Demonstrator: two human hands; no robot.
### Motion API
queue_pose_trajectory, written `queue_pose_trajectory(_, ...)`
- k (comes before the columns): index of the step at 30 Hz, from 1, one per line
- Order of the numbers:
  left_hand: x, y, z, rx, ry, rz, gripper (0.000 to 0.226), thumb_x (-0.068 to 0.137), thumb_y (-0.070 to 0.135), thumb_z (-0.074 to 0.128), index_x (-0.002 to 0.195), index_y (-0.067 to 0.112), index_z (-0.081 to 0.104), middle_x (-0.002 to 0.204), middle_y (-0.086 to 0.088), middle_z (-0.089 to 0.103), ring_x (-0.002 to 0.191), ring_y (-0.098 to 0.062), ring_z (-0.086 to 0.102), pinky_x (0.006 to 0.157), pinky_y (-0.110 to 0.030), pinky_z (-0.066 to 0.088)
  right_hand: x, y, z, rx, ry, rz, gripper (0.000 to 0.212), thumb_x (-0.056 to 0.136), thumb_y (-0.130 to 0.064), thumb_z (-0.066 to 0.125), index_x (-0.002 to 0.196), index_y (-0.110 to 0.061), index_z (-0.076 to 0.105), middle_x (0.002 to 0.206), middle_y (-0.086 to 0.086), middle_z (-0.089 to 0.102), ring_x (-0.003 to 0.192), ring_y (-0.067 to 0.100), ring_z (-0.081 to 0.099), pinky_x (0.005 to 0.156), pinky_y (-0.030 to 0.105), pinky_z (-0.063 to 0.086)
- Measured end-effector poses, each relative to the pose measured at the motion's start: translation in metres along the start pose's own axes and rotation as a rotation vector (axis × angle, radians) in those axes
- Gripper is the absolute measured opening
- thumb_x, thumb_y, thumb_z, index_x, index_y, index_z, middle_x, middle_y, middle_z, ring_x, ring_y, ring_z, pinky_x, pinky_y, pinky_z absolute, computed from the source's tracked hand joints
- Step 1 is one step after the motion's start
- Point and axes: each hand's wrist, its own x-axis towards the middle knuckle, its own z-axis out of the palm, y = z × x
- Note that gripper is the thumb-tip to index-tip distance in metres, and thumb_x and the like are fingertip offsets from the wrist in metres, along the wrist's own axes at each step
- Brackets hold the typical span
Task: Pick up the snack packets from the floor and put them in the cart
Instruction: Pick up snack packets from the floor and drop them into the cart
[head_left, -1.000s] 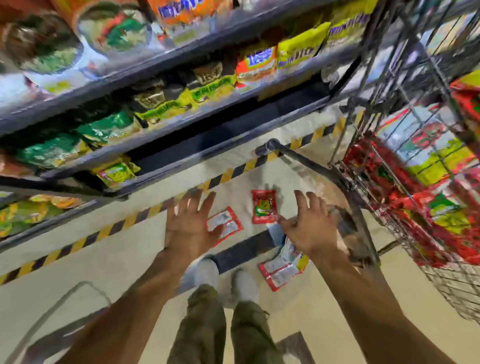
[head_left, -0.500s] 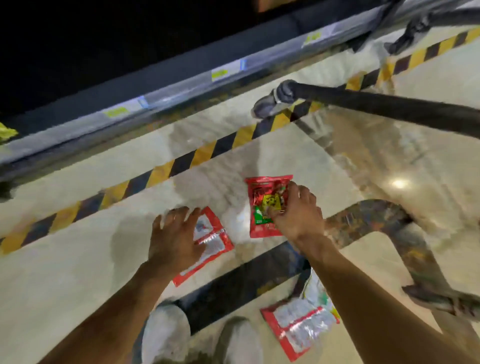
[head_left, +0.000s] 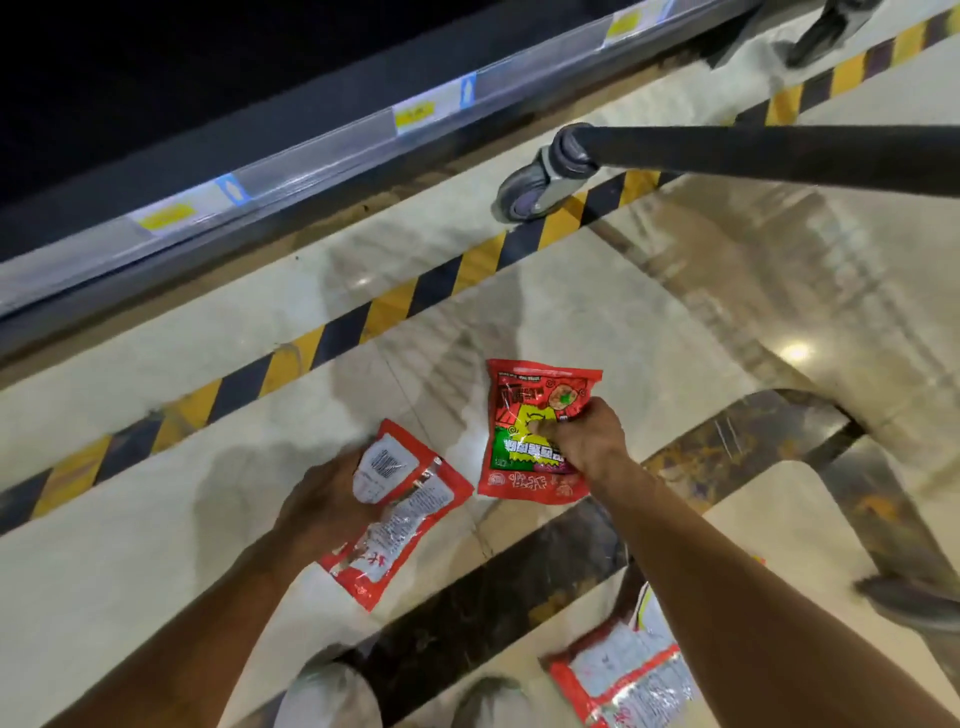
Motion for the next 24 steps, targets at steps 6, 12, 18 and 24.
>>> queue_pose_trajectory(6,-0.028,0.063,-0.069,-0.433,-0.012,-0.006,0.057,0.071,0.026,0.094,0.123,0.024,0.069,0.113,0.007,0.076,0.098,-0.018,0.075,0.091,-0.044,0.06,-0.082,-0.009,-0.031,0.2,0.02,-0.045,0.038,0.084,-0.024,0.085,0.112,-0.022,0.059,0.108,0.0,0.073,0.099,0.023,0.071,0.092,0.035,0.056)
queue_pose_trajectory(12,-0.124,0.195,-0.202,-0.667,-0.022,0.152,0.044,0.078,-0.004,0.081,0.119,0.011,0.072,0.109,-0.012,0.078,0.1,-0.035,0.075,0.084,-0.045,0.062,-0.231,-0.075,-0.128,0.464,0.085,-0.169,0.034,0.09,-0.012,0.079,0.113,-0.021,0.056,0.095,-0.013,0.07,0.083,0.008,0.071,0.06,0.011,0.05)
queue_pose_trajectory(18,-0.291,0.337,-0.336,-0.753,-0.01,0.284,0.046,0.069,0.001,0.081,0.113,0.01,0.072,0.103,-0.01,0.08,0.092,-0.027,0.077,0.075,-0.039,0.063,-0.426,-0.149,-0.27,0.675,0.103,-0.257,0.039,0.091,-0.005,0.076,0.121,-0.023,0.058,0.096,-0.005,0.08,0.084,0.012,0.077,0.072,0.031,0.063)
queue_pose_trajectory(24,-0.477,0.474,-0.418,-0.826,-0.003,0.34,0.056,0.06,0.011,0.079,0.115,0.007,0.071,0.107,-0.018,0.077,0.1,-0.045,0.071,0.095,-0.067,0.052,-0.615,-0.185,-0.431,0.766,0.249,-0.341,0.063,0.086,-0.03,0.083,0.141,-0.02,0.053,0.125,0.004,0.072,0.105,0.014,0.071,0.086,0.025,0.055)
